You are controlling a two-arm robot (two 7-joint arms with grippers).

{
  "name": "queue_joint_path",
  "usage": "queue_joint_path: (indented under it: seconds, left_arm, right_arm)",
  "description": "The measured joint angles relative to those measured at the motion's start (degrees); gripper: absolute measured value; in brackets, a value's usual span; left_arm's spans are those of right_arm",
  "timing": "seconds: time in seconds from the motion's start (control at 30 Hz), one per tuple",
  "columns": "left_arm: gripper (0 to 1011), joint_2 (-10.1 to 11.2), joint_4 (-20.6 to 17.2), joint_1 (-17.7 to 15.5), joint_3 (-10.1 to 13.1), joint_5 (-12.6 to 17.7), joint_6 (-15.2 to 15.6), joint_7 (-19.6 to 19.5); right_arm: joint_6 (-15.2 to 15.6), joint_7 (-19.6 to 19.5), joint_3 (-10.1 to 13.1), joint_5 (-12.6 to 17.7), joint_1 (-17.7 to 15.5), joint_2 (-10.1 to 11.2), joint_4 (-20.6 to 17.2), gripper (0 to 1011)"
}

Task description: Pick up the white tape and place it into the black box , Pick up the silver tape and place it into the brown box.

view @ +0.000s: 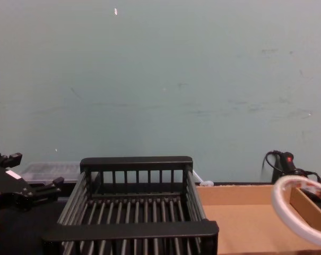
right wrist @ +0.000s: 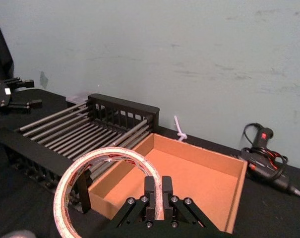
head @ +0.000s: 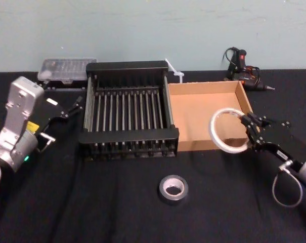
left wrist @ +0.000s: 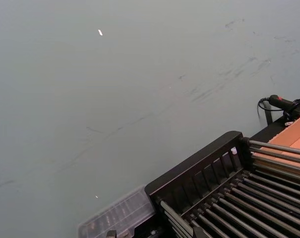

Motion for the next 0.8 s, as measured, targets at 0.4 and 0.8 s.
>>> queue_joint_path:
  seconds: [0.4,0.8]
  left_arm:
    - [1001,0.0,0.0,0.0,0.0,0.0,0.0,0.0]
    - [1001,0.0,0.0,0.0,0.0,0.0,0.0,0.0]
  right_arm:
    - [2.2,-0.1,-3.6,-1.1,6.3,-1.8,3.1,94]
    - [3.3,0.0,-6.6,-2.3,12.3,-3.8,7.0,94]
